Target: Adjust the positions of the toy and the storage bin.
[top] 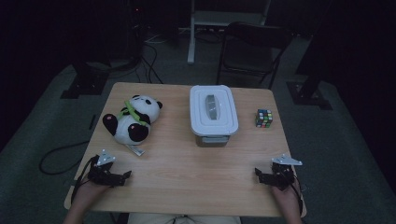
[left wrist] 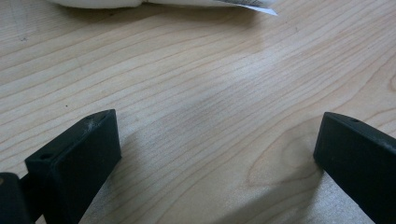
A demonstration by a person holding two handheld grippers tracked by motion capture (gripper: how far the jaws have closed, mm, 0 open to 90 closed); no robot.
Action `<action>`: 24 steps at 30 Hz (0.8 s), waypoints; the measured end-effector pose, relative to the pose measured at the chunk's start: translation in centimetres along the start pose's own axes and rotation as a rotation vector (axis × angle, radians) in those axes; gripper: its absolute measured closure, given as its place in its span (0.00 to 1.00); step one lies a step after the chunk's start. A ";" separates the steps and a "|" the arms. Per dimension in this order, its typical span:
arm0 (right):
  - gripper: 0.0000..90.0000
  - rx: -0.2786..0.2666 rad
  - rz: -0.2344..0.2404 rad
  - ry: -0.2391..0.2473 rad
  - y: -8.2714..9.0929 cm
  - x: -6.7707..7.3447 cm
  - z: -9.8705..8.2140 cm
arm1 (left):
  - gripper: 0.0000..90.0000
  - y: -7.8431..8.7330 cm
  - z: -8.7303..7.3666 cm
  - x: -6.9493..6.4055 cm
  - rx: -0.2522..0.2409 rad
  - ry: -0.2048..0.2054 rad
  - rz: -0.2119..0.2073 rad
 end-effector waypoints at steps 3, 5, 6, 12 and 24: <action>0.15 0.002 -0.008 -0.008 0.0 0.1 0.0 | 0.01 0.0 0.0 0.0 -0.001 0.001 0.002; 0.15 0.002 -0.008 -0.009 0.0 0.1 0.0 | 0.01 0.0 0.0 -0.1 -0.002 -0.002 -0.003; 0.15 0.002 -0.007 -0.009 0.0 0.1 0.0 | 0.01 0.0 0.0 -0.1 -0.001 -0.004 -0.007; 0.15 0.002 -0.025 -0.033 0.0 0.2 0.1 | 0.01 -0.3 0.4 0.2 -0.005 0.008 -0.011; 0.16 -0.014 -0.083 -0.113 -0.3 -0.7 0.8 | 0.01 -1.3 1.6 -2.3 0.014 -0.051 -0.048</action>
Point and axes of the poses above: each handheld gripper's, and its own axes: y roughly backward along the jaws, z roughly out of its top, x roughly to its left, the point moved 5 cm from there along -y, roughly forward along the jaws, and after that the axes turned 3 degrees about y, right-handed, at the moved point
